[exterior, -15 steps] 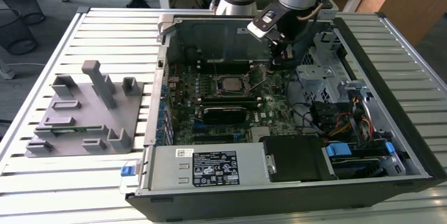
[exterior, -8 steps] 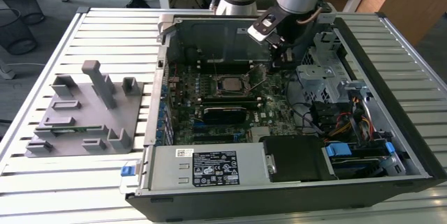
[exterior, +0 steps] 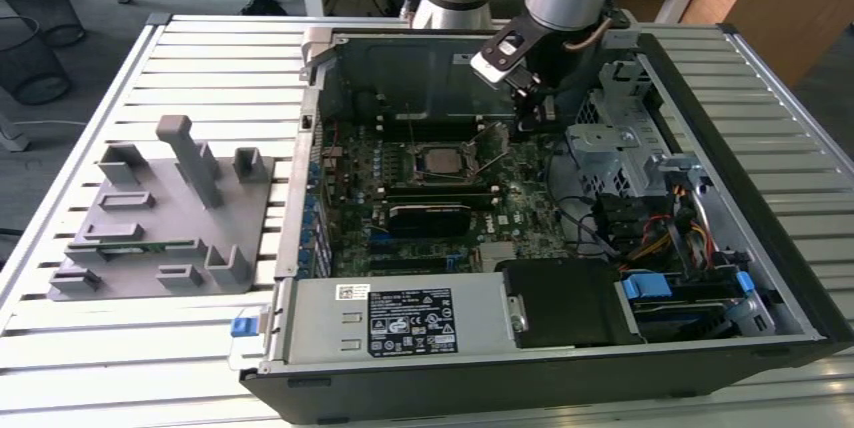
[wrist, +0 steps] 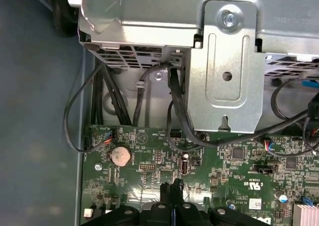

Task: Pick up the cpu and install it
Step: 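Close the cpu cover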

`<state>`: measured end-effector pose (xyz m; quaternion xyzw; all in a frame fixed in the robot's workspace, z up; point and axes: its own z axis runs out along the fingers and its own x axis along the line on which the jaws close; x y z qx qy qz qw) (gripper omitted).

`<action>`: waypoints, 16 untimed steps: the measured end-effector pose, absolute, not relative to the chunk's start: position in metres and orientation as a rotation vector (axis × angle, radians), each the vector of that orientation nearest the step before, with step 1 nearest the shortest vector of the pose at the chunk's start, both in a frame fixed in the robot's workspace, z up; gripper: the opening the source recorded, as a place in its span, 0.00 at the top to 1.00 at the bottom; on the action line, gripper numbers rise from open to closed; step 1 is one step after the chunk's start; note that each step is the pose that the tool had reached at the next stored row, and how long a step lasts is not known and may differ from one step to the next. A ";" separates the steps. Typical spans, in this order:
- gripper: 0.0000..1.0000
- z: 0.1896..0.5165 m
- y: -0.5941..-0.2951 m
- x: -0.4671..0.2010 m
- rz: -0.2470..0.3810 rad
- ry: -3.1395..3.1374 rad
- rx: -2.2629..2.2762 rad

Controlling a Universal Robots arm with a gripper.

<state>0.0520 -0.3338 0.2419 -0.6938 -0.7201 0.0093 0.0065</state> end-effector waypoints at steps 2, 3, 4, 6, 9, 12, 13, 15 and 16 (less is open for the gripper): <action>0.88 0.242 -0.334 0.050 0.029 -2.253 -2.171; 0.88 0.242 -0.334 0.049 0.029 -2.253 -2.171; 0.88 0.242 -0.334 0.048 0.029 -2.253 -2.171; 0.88 0.242 -0.334 0.045 0.029 -2.253 -2.171; 0.88 0.242 -0.334 0.041 0.029 -2.253 -2.171; 0.88 0.242 -0.334 0.038 0.029 -2.253 -2.171; 0.88 0.242 -0.334 0.037 0.029 -2.253 -2.171; 0.88 0.242 -0.334 0.036 0.029 -2.253 -2.170; 0.88 0.242 -0.334 0.035 0.029 -2.253 -2.170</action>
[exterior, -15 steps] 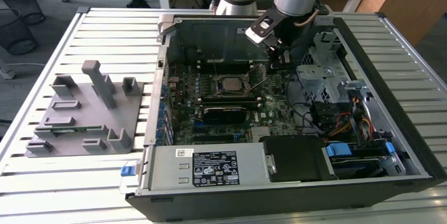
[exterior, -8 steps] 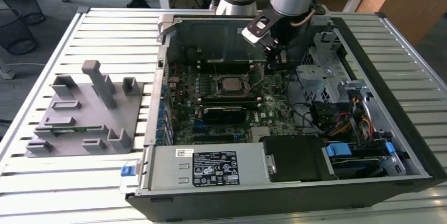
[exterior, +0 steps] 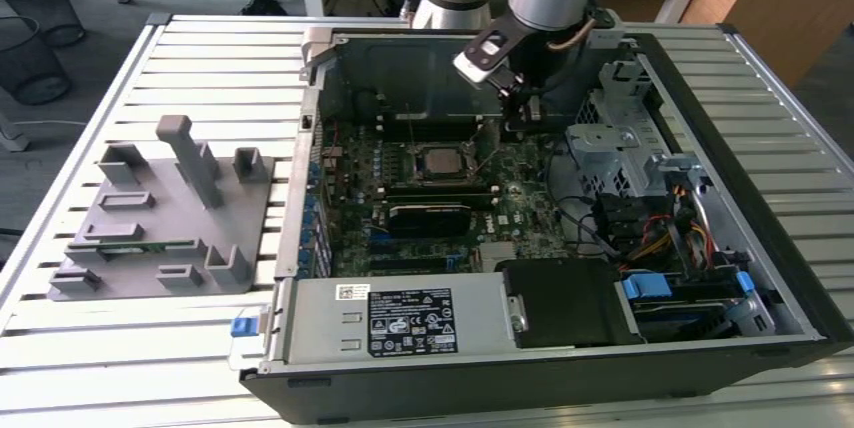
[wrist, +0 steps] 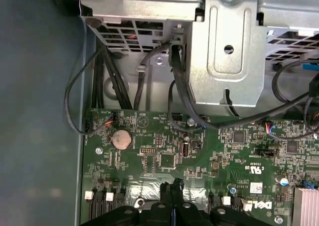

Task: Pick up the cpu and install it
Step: 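Close the cpu cover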

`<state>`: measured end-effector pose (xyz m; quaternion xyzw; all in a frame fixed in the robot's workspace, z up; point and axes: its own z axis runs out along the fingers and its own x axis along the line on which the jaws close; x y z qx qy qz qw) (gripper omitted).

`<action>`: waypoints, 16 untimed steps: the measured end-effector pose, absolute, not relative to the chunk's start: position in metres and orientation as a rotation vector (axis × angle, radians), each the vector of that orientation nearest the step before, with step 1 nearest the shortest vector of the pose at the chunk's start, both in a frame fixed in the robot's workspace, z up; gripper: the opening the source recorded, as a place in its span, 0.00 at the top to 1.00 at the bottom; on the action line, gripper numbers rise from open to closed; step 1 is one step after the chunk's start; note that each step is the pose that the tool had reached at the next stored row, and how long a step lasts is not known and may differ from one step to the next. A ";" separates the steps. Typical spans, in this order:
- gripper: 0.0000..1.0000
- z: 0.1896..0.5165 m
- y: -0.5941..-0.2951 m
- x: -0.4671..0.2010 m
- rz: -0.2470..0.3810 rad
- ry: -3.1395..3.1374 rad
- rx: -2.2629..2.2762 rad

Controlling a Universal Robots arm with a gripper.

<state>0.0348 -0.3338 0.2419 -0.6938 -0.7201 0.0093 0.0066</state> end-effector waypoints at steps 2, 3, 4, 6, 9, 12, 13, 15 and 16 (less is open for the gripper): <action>0.88 0.242 -0.334 0.032 0.029 -2.253 -2.170; 0.88 0.242 -0.333 0.030 0.029 -2.253 -2.171; 0.88 0.242 -0.333 0.029 0.029 -2.253 -2.171; 0.88 0.242 -0.333 0.026 0.029 -2.253 -2.170; 0.88 0.242 -0.333 0.022 0.029 -2.253 -2.170; 0.88 0.242 -0.332 0.017 0.029 -2.253 -2.170; 0.88 0.242 -0.332 0.015 0.029 -2.253 -2.170; 0.88 0.242 -0.331 0.012 0.029 -2.253 -2.170; 0.88 0.242 -0.331 0.010 0.029 -2.253 -2.171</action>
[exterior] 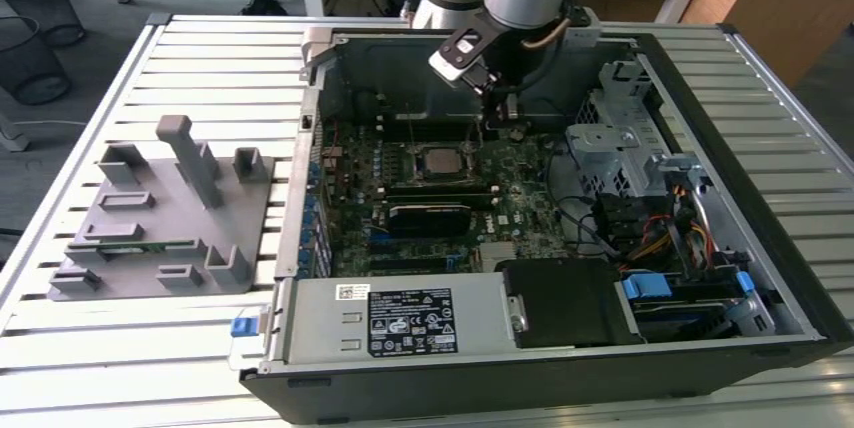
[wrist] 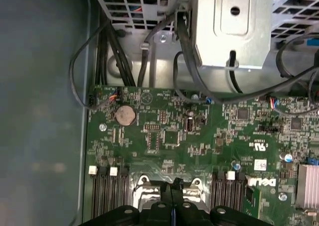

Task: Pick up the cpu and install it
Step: 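Close the cpu cover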

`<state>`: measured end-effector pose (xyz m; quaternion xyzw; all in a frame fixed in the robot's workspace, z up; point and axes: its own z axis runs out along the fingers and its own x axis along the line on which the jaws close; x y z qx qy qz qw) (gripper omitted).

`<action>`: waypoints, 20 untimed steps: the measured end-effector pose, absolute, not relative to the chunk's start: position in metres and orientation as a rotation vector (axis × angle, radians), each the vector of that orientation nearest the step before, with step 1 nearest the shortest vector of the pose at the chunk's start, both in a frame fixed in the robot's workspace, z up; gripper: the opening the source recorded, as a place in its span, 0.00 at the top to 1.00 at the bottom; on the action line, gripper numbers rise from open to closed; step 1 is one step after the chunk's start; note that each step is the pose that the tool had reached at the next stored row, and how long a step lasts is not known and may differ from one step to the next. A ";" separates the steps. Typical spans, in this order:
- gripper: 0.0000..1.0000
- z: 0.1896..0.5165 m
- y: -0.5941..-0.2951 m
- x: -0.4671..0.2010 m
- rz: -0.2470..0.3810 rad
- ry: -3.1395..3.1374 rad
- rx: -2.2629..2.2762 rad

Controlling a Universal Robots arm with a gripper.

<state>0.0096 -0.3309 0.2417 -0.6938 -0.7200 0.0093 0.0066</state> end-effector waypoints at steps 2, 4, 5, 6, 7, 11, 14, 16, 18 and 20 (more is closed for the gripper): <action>0.88 0.242 -0.330 0.006 0.029 -2.253 -2.171; 0.88 0.242 -0.330 0.003 0.029 -2.253 -2.170; 0.88 0.241 -0.330 0.001 0.029 -2.253 -2.171; 0.88 0.241 -0.330 -0.001 0.029 -2.253 -2.171; 0.88 0.241 -0.329 -0.003 0.029 -2.253 -2.170; 0.88 0.241 -0.329 -0.011 0.029 -2.253 -2.170; 0.88 0.240 -0.328 -0.018 0.029 -2.253 -2.170; 0.88 0.240 -0.328 -0.024 0.029 -2.253 -2.170; 0.88 0.239 -0.328 -0.029 0.029 -2.253 -2.171; 0.88 0.238 -0.328 -0.033 0.029 -2.253 -2.170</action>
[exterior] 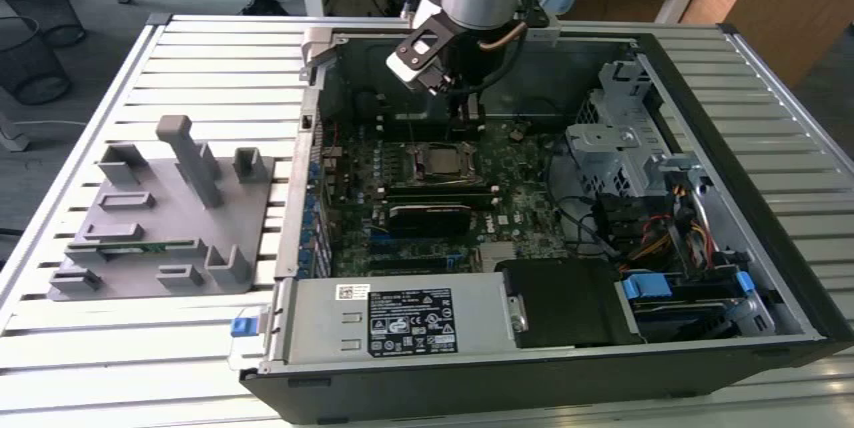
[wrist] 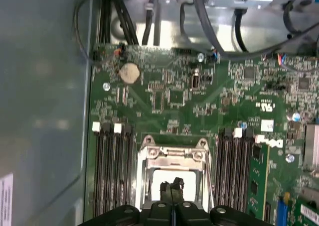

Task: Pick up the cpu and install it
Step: 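Close the cpu cover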

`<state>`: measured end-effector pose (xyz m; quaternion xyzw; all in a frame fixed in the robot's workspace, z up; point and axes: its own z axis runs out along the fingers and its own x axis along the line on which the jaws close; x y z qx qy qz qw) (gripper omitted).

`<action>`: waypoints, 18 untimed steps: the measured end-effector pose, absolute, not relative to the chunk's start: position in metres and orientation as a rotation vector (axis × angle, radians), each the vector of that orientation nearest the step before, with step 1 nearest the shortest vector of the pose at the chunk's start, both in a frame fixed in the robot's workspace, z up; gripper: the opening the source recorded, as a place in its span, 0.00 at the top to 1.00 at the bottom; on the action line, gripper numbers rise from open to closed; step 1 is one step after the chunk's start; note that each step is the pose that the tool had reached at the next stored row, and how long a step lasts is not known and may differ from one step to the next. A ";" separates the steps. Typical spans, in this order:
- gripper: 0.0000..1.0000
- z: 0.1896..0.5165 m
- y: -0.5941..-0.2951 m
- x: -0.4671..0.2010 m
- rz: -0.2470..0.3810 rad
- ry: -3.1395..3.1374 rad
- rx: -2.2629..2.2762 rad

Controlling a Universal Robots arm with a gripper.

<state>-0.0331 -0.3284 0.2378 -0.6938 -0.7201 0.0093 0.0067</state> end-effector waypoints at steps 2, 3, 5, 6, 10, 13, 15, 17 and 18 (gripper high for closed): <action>0.88 0.237 -0.328 -0.037 0.029 -2.253 -2.170; 0.88 0.236 -0.328 -0.039 0.029 -2.253 -2.171; 0.88 0.235 -0.329 -0.042 0.029 -2.253 -2.171; 0.88 0.235 -0.329 -0.043 0.030 -2.253 -2.170; 0.88 0.232 -0.333 -0.050 0.027 -2.257 -2.164; 0.88 0.230 -0.333 -0.054 0.025 -2.260 -2.160; 0.88 0.229 -0.333 -0.055 0.026 -2.260 -2.160; 0.88 0.227 -0.333 -0.057 0.026 -2.260 -2.160; 0.88 0.226 -0.333 -0.057 0.026 -2.260 -2.160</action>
